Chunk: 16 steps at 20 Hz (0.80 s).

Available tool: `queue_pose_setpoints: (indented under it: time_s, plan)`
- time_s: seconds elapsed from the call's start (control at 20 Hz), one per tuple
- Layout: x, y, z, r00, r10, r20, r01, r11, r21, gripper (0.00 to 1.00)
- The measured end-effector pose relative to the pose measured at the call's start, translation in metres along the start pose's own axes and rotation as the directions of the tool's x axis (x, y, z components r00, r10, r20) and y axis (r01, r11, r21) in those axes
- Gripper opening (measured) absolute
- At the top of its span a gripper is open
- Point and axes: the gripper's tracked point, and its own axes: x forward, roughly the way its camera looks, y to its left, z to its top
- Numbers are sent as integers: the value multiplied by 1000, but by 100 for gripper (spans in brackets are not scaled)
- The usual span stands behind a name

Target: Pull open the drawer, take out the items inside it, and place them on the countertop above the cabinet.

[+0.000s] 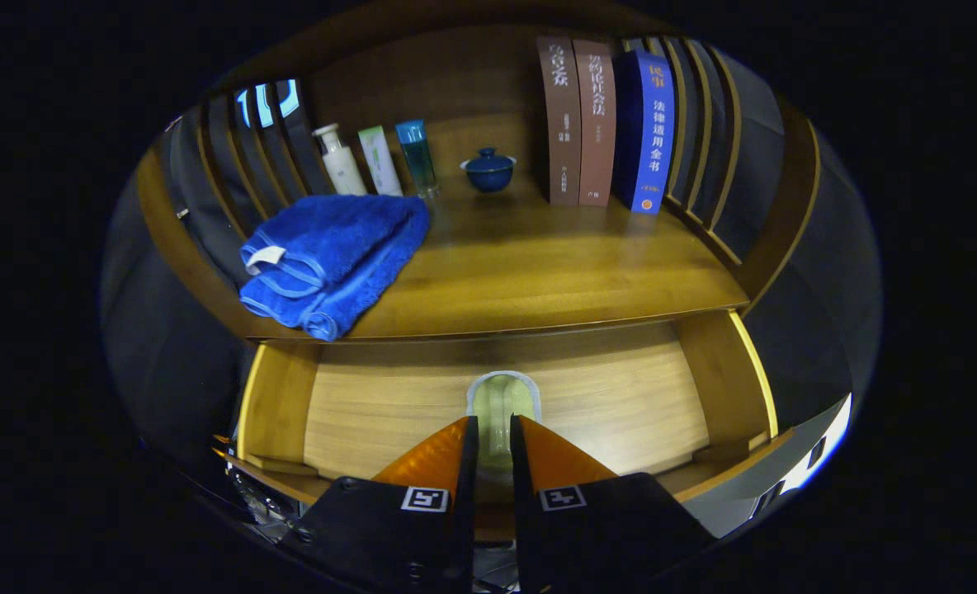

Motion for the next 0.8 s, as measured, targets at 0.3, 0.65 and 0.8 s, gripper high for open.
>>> queue_pose_setpoints:
  time_s: [0.3, 0.65, 0.8]
  plan:
    - [-47, 8, 30, 998, 31, 59, -31, 999, 7, 22]
    - [-18, -2, 28, 1000, 20, 0, -20, 1000, -1, 21]
    - [21, -12, -8, 995, -8, -98, 10, 1000, 15, 11]
